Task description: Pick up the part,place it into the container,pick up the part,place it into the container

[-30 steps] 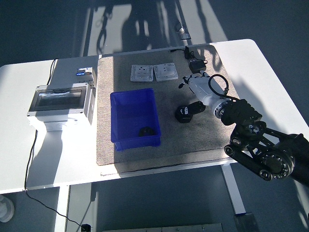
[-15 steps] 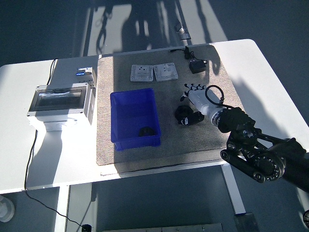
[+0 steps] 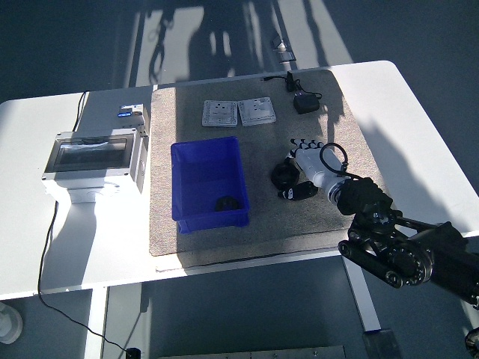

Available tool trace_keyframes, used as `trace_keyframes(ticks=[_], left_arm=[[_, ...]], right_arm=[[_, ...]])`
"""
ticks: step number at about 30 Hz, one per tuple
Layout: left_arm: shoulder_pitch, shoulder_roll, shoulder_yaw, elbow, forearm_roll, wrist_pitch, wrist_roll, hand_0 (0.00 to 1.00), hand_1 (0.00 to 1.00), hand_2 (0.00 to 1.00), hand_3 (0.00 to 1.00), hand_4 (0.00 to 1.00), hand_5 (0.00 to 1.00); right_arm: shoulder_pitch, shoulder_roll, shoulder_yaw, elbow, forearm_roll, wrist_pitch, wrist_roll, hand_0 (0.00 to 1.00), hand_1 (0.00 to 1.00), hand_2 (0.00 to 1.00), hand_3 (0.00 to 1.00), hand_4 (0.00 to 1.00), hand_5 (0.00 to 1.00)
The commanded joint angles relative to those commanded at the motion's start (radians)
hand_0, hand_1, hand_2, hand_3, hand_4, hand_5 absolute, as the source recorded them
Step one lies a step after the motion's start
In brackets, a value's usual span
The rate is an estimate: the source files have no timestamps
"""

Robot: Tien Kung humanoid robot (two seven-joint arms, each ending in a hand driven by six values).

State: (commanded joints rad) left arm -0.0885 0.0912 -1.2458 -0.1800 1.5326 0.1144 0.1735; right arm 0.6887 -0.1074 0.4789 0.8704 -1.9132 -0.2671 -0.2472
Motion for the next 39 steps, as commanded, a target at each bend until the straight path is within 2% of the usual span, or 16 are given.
trace_keyframes(ticks=[1,2,7,8,13,14,20,21,30,39], left_arm=[[0.0,0.0,0.0,0.0,0.0,0.0,0.0,0.604,0.285,0.477,0.604,0.625,0.855],[0.0,0.0,0.0,0.0,0.0,0.0,0.0,0.604,0.285,0.476,0.602,0.624,0.855],[0.0,0.0,0.003,0.0,-0.006,0.002,-0.002,0.604,0.285,0.476,0.602,0.624,0.855],[0.0,0.0,0.003,0.0,-0.007,0.002,-0.002,0.604,0.285,0.475,0.602,0.623,0.854],[0.0,0.001,0.002,0.0,-0.006,0.002,-0.003,0.604,0.285,0.475,0.602,0.623,0.854],[0.0,0.001,0.002,0.0,-0.006,0.002,-0.003,0.604,0.285,0.475,0.603,0.625,0.854],[0.0,0.0,-0.001,0.0,-0.002,0.002,-0.002,0.604,0.285,0.475,0.603,0.625,0.854],[0.0,0.0,-0.002,0.0,-0.001,0.001,-0.002,0.604,0.284,0.475,0.604,0.626,0.856],[-0.001,-0.001,-0.003,0.0,0.001,0.002,-0.003,0.604,0.284,0.474,0.604,0.625,0.857],[-0.005,0.0,-0.004,0.0,-0.001,0.002,-0.002,0.604,0.284,0.472,0.605,0.628,0.86]], right_arm=[[-0.001,0.001,-0.003,-0.003,0.008,-0.011,0.006,0.998,0.984,0.998,0.998,0.998,0.378],[-0.002,0.002,-0.007,-0.008,0.018,-0.03,0.018,0.963,0.804,0.816,0.998,0.979,0.297],[-0.008,0.002,-0.018,-0.019,0.04,-0.109,0.062,0.963,0.804,0.816,0.998,0.979,0.297],[-0.009,0.002,-0.019,-0.02,0.038,-0.116,0.065,0.777,0.477,0.588,0.673,0.619,0.051],[-0.014,0.002,-0.022,-0.019,0.013,-0.119,0.059,0.777,0.477,0.588,0.673,0.619,0.051],[-0.015,0.001,-0.022,-0.018,0.008,-0.117,0.056,0.693,0.346,0.549,0.646,0.385,0.002],[-0.02,0.0,-0.019,-0.018,-0.006,-0.111,0.052,0.693,0.346,0.549,0.646,0.385,0.002],[-0.02,0.0,-0.019,-0.018,-0.006,-0.112,0.052,0.631,0.29,0.549,0.647,0.361,0.002],[-0.018,-0.007,-0.005,-0.006,-0.016,-0.138,0.069,0.629,0.285,0.548,0.651,0.338,0.002],[-0.012,-0.007,-0.012,-0.012,-0.037,-0.131,0.066,0.614,0.275,0.542,0.646,0.317,0.002]])
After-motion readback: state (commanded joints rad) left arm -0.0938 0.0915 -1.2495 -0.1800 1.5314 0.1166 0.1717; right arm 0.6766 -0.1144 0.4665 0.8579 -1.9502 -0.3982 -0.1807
